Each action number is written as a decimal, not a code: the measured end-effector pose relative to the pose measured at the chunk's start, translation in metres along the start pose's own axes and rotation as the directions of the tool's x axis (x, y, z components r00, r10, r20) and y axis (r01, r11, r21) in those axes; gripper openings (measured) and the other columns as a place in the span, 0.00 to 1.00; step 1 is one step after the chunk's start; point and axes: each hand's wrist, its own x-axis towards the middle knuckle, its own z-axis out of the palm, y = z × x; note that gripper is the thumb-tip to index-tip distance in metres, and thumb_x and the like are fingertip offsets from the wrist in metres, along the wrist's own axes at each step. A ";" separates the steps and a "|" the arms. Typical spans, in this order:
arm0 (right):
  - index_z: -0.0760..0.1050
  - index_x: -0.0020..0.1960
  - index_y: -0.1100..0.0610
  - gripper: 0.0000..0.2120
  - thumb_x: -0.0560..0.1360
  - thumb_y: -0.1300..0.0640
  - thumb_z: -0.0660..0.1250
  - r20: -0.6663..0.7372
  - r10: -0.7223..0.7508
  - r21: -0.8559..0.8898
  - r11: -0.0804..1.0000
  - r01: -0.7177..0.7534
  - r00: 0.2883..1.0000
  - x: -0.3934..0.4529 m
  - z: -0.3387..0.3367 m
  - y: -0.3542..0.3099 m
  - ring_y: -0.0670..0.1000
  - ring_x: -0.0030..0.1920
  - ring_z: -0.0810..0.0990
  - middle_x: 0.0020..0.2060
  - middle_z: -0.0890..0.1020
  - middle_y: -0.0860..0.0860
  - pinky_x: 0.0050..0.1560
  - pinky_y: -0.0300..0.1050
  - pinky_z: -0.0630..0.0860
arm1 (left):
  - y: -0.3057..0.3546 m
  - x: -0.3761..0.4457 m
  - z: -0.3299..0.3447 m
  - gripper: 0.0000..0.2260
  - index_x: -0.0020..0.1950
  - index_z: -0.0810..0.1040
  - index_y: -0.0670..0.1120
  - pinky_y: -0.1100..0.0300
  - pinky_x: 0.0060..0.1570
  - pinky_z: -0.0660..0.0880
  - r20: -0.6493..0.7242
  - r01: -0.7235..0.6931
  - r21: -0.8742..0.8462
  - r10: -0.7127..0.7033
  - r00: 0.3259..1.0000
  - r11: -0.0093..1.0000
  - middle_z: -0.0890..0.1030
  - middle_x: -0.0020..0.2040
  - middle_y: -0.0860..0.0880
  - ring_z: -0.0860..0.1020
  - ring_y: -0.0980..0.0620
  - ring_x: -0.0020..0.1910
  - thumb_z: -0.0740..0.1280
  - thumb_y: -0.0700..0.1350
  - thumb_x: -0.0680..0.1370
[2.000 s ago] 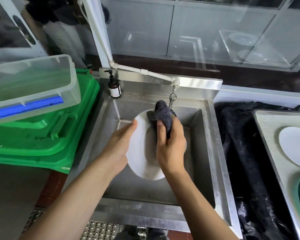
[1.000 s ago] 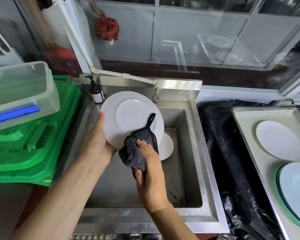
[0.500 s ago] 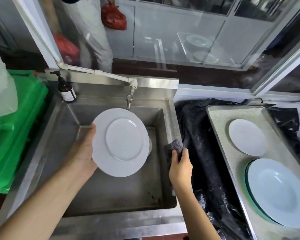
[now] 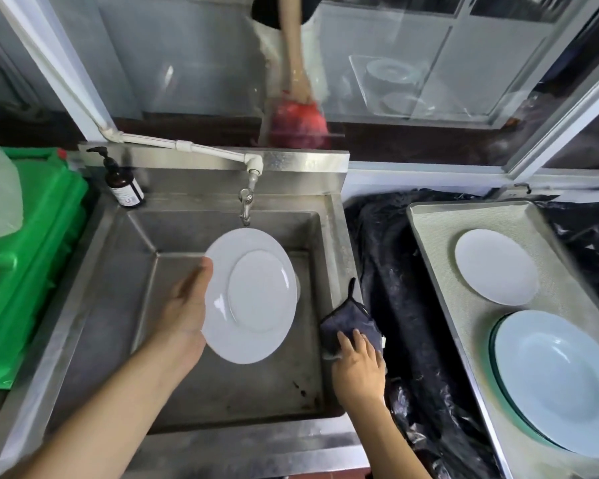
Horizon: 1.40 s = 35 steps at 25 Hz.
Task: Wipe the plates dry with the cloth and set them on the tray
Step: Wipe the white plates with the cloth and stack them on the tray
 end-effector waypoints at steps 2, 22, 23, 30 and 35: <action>0.59 0.81 0.47 0.26 0.84 0.51 0.56 -0.036 0.005 0.035 0.999 -0.004 0.999 -0.003 -0.013 -0.007 0.53 0.80 0.60 0.80 0.63 0.51 0.78 0.50 0.56 | -0.002 -0.004 0.003 0.08 0.52 0.83 0.55 0.51 0.56 0.75 0.047 -0.117 0.104 0.113 0.993 0.988 0.85 0.50 0.57 0.80 0.51 0.56 0.66 0.54 0.81; 0.77 0.31 0.66 0.14 0.75 0.69 0.67 0.214 0.175 0.903 0.339 -0.263 0.961 -0.023 -0.109 -0.094 0.57 0.38 0.81 0.35 0.80 0.63 0.44 0.59 0.86 | -0.025 -0.032 -0.030 0.14 0.59 0.84 0.55 0.59 0.45 0.81 0.883 -0.893 0.420 0.300 0.361 -0.164 0.84 0.57 0.56 0.84 0.54 0.51 0.77 0.49 0.73; 0.76 0.30 0.65 0.13 0.74 0.68 0.67 0.163 0.181 0.896 0.385 -0.223 0.970 -0.025 -0.104 -0.097 0.56 0.37 0.79 0.33 0.79 0.62 0.48 0.65 0.84 | -0.023 -0.031 -0.033 0.15 0.60 0.83 0.56 0.59 0.51 0.79 0.888 -0.898 0.418 0.270 0.373 -0.135 0.83 0.60 0.56 0.82 0.54 0.55 0.77 0.49 0.74; 0.85 0.34 0.47 0.12 0.71 0.60 0.70 -0.024 0.281 0.936 0.342 -0.077 0.959 -0.046 -0.096 -0.117 0.56 0.42 0.87 0.33 0.86 0.49 0.50 0.61 0.84 | 0.001 -0.001 -0.061 0.20 0.70 0.76 0.56 0.56 0.73 0.61 0.774 -0.816 0.578 0.307 0.554 0.014 0.70 0.74 0.53 0.66 0.50 0.73 0.66 0.57 0.79; 0.84 0.31 0.49 0.16 0.73 0.64 0.70 -0.045 0.324 0.956 0.288 -0.053 0.945 -0.062 -0.097 -0.123 0.54 0.37 0.82 0.32 0.85 0.50 0.53 0.66 0.82 | 0.026 0.026 -0.075 0.21 0.74 0.71 0.50 0.49 0.66 0.68 0.444 -0.568 0.763 0.387 0.808 0.310 0.73 0.70 0.45 0.69 0.43 0.68 0.66 0.47 0.80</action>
